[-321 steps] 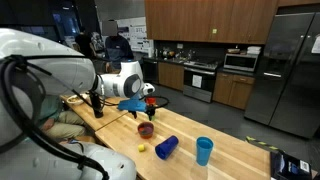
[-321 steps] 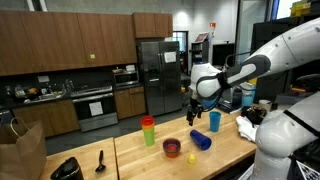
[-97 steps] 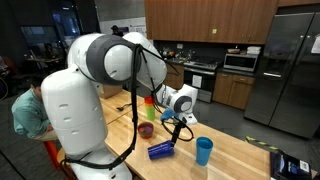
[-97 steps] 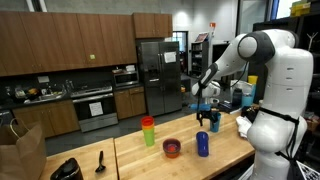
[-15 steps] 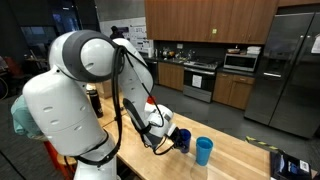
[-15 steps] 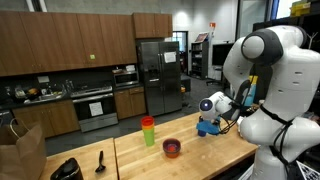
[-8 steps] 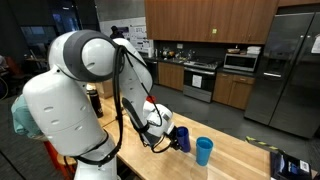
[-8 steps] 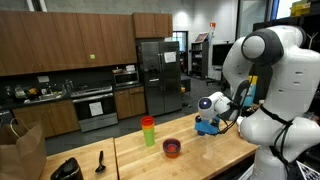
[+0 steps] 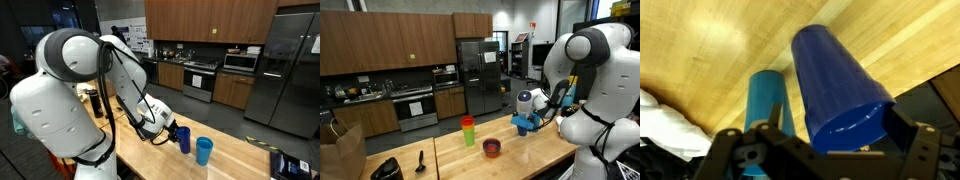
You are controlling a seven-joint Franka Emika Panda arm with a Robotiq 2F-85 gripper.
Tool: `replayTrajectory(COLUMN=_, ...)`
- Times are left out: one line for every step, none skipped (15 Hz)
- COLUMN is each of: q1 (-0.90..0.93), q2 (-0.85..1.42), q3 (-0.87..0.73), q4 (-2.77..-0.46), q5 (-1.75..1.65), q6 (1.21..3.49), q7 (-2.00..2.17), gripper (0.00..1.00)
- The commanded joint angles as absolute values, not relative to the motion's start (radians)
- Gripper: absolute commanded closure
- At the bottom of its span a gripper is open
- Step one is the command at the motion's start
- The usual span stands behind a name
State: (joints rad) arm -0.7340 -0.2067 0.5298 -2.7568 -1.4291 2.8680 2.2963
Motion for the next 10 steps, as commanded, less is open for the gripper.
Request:
replayTrajectory(q1=-0.716, q2=-0.265, q3=0.493, q4=-2.776, q5=-1.277, q6=2.942, q7=2.179, gripper=0.00)
replayTrajectory(q1=-0.708, q2=-0.274, q3=0.483, q4=-2.777, q5=-1.226, q6=2.968, q7=2.138, gripper=0.00)
replayTrajectory(q1=-0.695, q2=-0.280, q3=0.473, q4=-2.778, q5=-1.175, q6=2.984, q7=2.101, gripper=0.00)
replayTrajectory(q1=-0.676, q2=-0.284, q3=0.460, q4=-2.783, q5=-1.119, q6=3.005, q7=2.054, gripper=0.00)
replayTrajectory(q1=-0.650, q2=-0.280, q3=0.445, q4=-2.788, q5=-1.063, q6=3.027, q7=2.005, gripper=0.00)
replayTrajectory(q1=-0.607, q2=-0.251, q3=0.420, q4=-2.799, q5=-0.996, q6=3.060, q7=1.913, gripper=0.00)
replayTrajectory(q1=-0.551, q2=-0.216, q3=0.394, q4=-2.806, q5=-0.927, q6=3.078, q7=1.821, gripper=0.00)
replayTrajectory(q1=-0.503, q2=-0.175, q3=0.368, q4=-2.781, q5=-0.898, q6=3.095, q7=1.787, gripper=0.00)
replayTrajectory(q1=-0.581, q2=-0.231, q3=0.426, q4=-2.789, q5=-0.955, q6=3.054, q7=1.871, gripper=0.00)
replayTrajectory(q1=-0.541, q2=-0.214, q3=0.408, q4=-2.788, q5=-0.924, q6=3.065, q7=1.836, gripper=0.00)
